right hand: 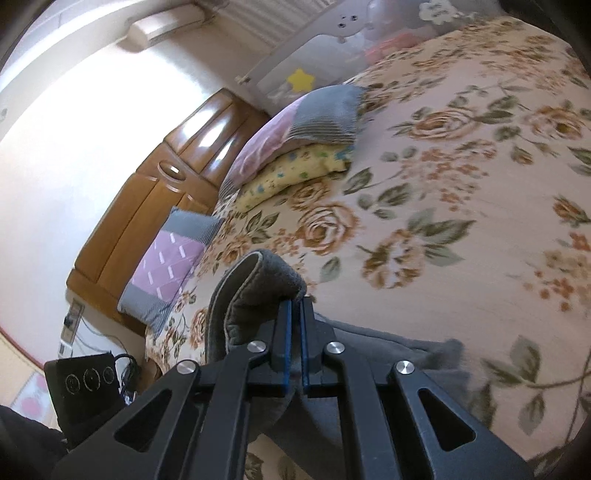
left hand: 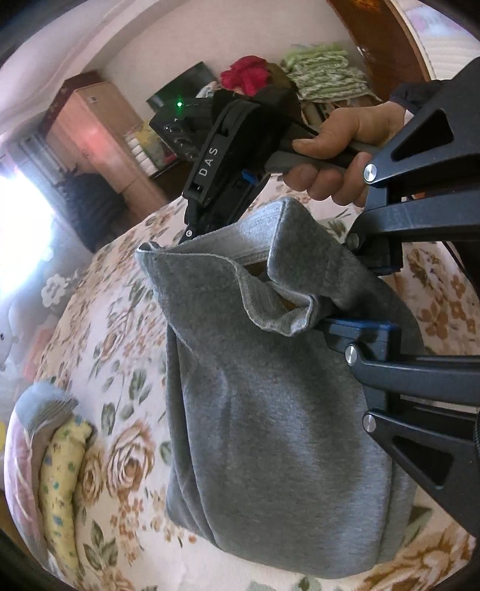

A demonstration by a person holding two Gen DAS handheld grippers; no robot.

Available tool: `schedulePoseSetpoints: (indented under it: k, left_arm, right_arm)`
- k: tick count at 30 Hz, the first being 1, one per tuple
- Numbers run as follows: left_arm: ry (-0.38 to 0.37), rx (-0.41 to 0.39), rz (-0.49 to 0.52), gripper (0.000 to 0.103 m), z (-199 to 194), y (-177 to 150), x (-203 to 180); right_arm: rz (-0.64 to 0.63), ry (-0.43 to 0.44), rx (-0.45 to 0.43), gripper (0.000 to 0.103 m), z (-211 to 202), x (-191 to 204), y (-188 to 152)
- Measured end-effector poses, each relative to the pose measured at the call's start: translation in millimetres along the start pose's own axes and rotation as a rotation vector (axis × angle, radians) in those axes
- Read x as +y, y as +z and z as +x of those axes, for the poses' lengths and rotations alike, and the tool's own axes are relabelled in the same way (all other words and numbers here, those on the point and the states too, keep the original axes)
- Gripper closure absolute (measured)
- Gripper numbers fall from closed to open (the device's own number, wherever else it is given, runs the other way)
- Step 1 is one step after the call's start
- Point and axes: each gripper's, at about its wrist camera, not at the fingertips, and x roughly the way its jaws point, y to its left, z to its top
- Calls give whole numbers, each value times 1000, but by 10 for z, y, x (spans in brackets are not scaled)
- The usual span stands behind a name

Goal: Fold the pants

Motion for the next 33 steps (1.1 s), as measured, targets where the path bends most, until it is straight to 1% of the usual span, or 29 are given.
schedulePoseSetpoints:
  k: [7, 12, 15, 17, 18, 20, 22, 24, 25, 26, 28, 30, 33]
  left_arm:
    - [18, 44, 35, 87, 274, -41, -123]
    - [33, 87, 28, 87, 434, -107, -77]
    - [44, 109, 43, 87, 492, -153, -75]
    - [53, 132, 46, 84, 524, -174, -80]
    - [52, 138, 47, 81, 519, -181, -82]
    - [40, 145, 52, 78, 476, -177, -87]
    - [24, 144, 58, 72, 403, -176, -79]
    - [4, 139, 57, 65, 293, -188, -39]
    - [-10, 135, 50, 61, 209, -204, 6]
    - [-17, 129, 44, 60, 156, -212, 54]
    - [-12, 110, 26, 59, -1, -234, 184]
    - [-8, 89, -5, 59, -161, -245, 335]
    - [12, 43, -60, 59, -434, -246, 603]
  right_arm:
    - [49, -24, -19, 98, -147, -332, -71]
    - [98, -53, 2, 98, -80, -592, -216]
    - [128, -59, 6, 98, -52, -716, -317]
    - [131, -86, 20, 99, -36, -761, -382]
    - [136, -115, 27, 99, -44, -786, -408]
    - [150, -158, 33, 98, -93, -815, -434]
    - [159, -202, 26, 96, -203, -825, -433]
    - [148, -249, 6, 89, -339, -780, -404]
    - [139, -265, -5, 77, -400, -753, -385]
    - [129, -280, -20, 61, -459, -708, -362]
    - [83, -304, -61, 48, -580, -547, -297]
    - [22, -322, -80, 48, -626, -331, -219]
    - [-62, -293, -67, 48, -520, 29, -90]
